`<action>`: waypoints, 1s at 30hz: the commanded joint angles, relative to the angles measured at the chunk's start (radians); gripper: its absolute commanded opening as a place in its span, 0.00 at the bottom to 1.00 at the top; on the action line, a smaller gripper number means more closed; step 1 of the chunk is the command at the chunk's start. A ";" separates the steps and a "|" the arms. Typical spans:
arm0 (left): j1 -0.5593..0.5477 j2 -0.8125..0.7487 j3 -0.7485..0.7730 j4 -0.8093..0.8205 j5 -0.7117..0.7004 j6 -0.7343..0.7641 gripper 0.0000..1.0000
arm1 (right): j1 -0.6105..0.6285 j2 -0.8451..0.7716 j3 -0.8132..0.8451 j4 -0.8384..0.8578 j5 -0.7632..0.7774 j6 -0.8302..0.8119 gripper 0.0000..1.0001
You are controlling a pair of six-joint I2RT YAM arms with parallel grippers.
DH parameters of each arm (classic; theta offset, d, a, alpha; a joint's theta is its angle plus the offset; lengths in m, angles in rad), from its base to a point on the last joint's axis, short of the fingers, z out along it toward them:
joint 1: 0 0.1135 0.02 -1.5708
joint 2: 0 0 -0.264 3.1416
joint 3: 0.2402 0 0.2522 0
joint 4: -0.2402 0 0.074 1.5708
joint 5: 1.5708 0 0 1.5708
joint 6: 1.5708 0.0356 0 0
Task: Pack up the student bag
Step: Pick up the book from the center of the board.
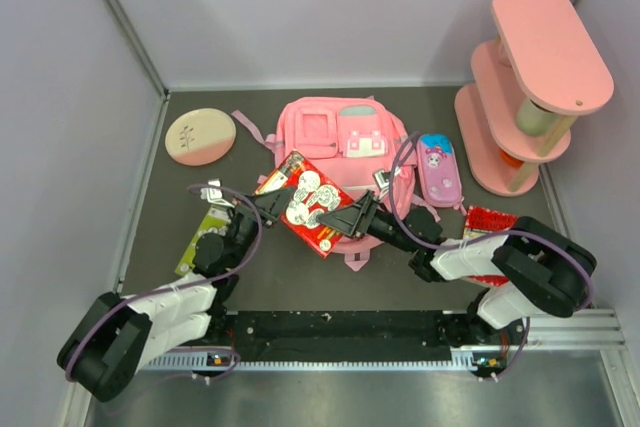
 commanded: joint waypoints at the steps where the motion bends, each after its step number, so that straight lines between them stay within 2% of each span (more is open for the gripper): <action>1: -0.007 -0.028 -0.008 0.112 -0.010 0.012 0.00 | 0.011 -0.021 -0.034 0.194 0.002 0.015 0.45; 3: -0.007 -0.046 0.001 0.086 -0.010 0.021 0.00 | 0.011 -0.033 -0.043 0.196 0.007 0.017 0.33; 5: -0.007 -0.060 0.010 0.041 -0.010 0.036 0.00 | 0.011 -0.038 -0.050 0.190 0.008 0.020 0.31; 6: -0.007 -0.068 0.014 0.031 -0.010 0.041 0.00 | 0.011 -0.041 -0.051 0.193 0.010 0.017 0.07; 7: -0.007 -0.074 0.015 0.018 -0.010 0.056 0.00 | 0.011 -0.050 -0.054 0.190 0.011 0.017 0.00; 8: -0.007 -0.076 0.032 -0.012 -0.004 0.072 0.00 | 0.011 -0.059 -0.056 0.169 0.016 0.012 0.00; 10: -0.002 -0.095 0.081 -0.131 0.084 0.165 0.34 | 0.010 -0.123 -0.057 0.123 0.031 -0.009 0.00; 11: 0.000 -0.106 0.171 -0.358 0.117 0.215 0.48 | 0.010 -0.166 -0.057 0.005 0.043 -0.053 0.00; 12: 0.000 -0.115 0.226 -0.485 0.149 0.274 0.68 | 0.010 -0.214 -0.051 -0.069 0.062 -0.084 0.00; 13: -0.002 -0.112 0.285 -0.603 0.182 0.422 0.73 | 0.010 -0.333 -0.043 -0.174 0.107 -0.119 0.00; 14: -0.002 -0.112 0.398 -0.878 0.193 0.491 0.77 | 0.008 -0.399 -0.033 -0.285 0.144 -0.200 0.00; 15: -0.005 -0.103 0.441 -0.963 0.169 0.545 0.80 | 0.008 -0.467 0.004 -0.582 0.190 -0.240 0.00; 17: -0.005 -0.097 0.501 -1.081 0.131 0.677 0.87 | 0.010 -0.664 0.045 -0.850 0.397 -0.337 0.00; 18: -0.005 -0.097 0.509 -1.136 0.128 0.713 0.90 | 0.008 -0.727 0.096 -1.128 0.477 -0.353 0.00; 19: -0.005 -0.096 0.511 -1.143 0.135 0.771 0.93 | 0.006 -0.775 0.120 -1.239 0.649 -0.360 0.00; 20: -0.005 -0.086 0.506 -1.132 0.164 0.796 0.93 | 0.006 -0.855 0.142 -1.360 0.728 -0.365 0.00; 22: -0.010 -0.040 0.529 -1.128 0.285 0.854 0.94 | 0.003 -0.916 0.187 -1.526 0.856 -0.409 0.00; 23: -0.034 -0.013 0.543 -1.131 0.319 0.878 0.98 | 0.005 -0.949 0.196 -1.557 0.878 -0.451 0.00; 24: -0.055 0.036 0.557 -1.143 0.347 0.907 0.98 | 0.003 -0.993 0.219 -1.589 0.898 -0.462 0.00; 28: -0.183 0.159 0.658 -1.294 0.318 1.108 0.98 | 0.003 -1.073 0.280 -1.714 0.962 -0.515 0.00; 30: -0.244 0.222 0.673 -1.305 0.286 1.159 0.99 | 0.003 -1.088 0.315 -1.778 0.974 -0.525 0.00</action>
